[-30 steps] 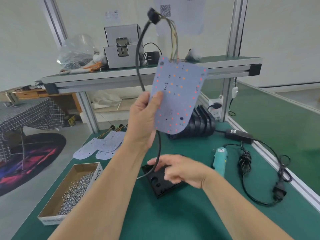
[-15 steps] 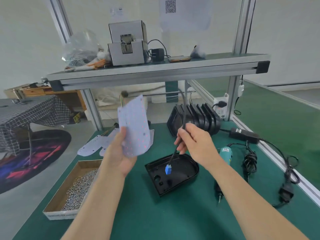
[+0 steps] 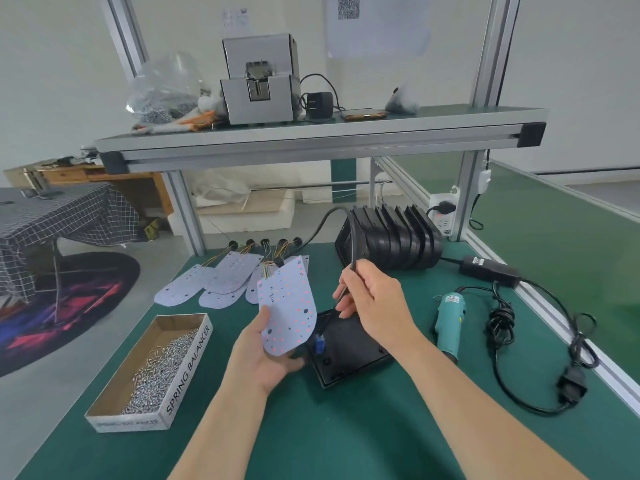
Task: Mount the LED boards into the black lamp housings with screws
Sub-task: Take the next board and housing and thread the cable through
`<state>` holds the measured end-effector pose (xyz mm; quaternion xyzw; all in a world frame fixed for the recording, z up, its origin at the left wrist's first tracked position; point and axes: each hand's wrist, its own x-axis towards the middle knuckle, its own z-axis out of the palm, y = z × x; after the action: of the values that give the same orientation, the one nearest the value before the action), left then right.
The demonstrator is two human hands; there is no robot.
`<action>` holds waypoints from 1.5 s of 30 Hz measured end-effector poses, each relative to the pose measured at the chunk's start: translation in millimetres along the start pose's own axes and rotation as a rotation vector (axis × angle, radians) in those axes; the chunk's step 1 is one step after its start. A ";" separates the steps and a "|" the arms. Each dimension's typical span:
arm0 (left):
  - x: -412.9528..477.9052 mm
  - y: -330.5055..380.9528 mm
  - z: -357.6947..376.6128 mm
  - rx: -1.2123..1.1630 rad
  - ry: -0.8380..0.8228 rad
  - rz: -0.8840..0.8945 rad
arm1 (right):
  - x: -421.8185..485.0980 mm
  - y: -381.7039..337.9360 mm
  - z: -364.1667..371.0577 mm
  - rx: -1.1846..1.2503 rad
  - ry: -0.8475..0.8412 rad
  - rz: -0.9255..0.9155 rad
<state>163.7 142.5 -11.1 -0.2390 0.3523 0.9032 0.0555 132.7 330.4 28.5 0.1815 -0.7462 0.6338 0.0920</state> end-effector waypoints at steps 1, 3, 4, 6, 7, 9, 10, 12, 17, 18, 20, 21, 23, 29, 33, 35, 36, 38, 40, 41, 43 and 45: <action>0.8 0.7 0.6 0.005 -0.003 0.006 | -0.8 0.8 -0.4 -0.010 0.001 0.004; 2.5 1.8 1.3 0.010 -0.008 0.009 | -0.7 -0.8 -3.4 -0.049 -0.007 -0.008; 3.2 2.0 1.8 0.011 -0.009 0.013 | 0.1 -3.1 -4.9 -0.066 -0.035 -0.017; 3.9 2.1 3.7 0.018 -0.018 0.035 | 3.1 -9.4 -8.3 -0.066 -0.147 -0.010; 4.1 2.0 5.4 0.018 -0.029 0.047 | 5.7 -12.6 -11.3 -0.067 -0.211 0.002; 3.3 2.9 8.7 0.006 -0.059 0.065 | 11.1 -18.3 -21.5 -0.099 -0.320 0.023; 3.2 3.4 9.9 0.001 -0.079 0.072 | 13.3 -20.2 -28.2 -0.106 -0.376 0.043; 3.4 4.5 10.8 0.005 -0.123 0.085 | 15.3 -22.0 -42.0 -0.129 -0.510 0.087; 7.5 3.6 8.9 -0.001 -0.159 0.089 | 8.7 -16.7 -59.4 -0.277 -0.733 0.110; 8.0 3.7 8.1 -0.006 -0.165 0.088 | 7.3 -17.1 -59.7 -0.329 -0.750 0.103; 9.8 4.9 6.0 -0.016 -0.170 0.077 | 7.3 -19.2 -60.6 -0.358 -0.648 0.064; 10.1 5.6 5.3 -0.020 -0.170 0.073 | 8.7 -20.8 -62.6 -0.330 -0.535 0.047; 10.2 5.8 5.4 -0.036 -0.171 0.059 | 11.6 -23.8 -68.0 -0.308 -0.357 0.013; 12.9 1.2 9.9 -0.067 -0.186 0.040 | 3.3 -22.8 -60.6 -0.255 -0.241 -0.101; 13.9 1.0 12.8 -0.092 -0.211 0.021 | -7.9 -21.5 -43.1 -0.368 -0.162 -0.404; 14.9 1.4 12.8 -0.114 -0.224 0.000 | -13.8 -21.4 -34.7 -0.486 -0.172 -0.613; 15.3 1.6 12.6 -0.123 -0.229 -0.009 | -16.5 -21.1 -30.3 -0.533 -0.190 -0.700; 14.9 1.8 12.4 -0.127 -0.244 -0.023 | -20.1 -17.8 -22.5 -0.598 -0.251 -0.816; 13.3 1.7 13.3 -0.158 -0.268 -0.051 | -20.1 -11.7 -20.9 -0.678 -0.321 -0.851; 12.2 1.9 13.5 -0.168 -0.277 -0.057 | -17.7 -6.3 -23.2 -0.745 -0.355 -0.836; 12.1 1.9 14.2 -0.145 -0.283 -0.041 | -10.1 6.4 -31.1 -0.877 -0.432 -0.668; 13.5 0.6 14.2 -0.135 -0.287 -0.043 | -3.2 15.8 -40.0 -0.906 -0.527 -0.414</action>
<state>146.1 150.5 -8.1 -0.1182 0.2741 0.9483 0.1083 125.8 372.0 20.1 0.4187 -0.8904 0.1521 0.0935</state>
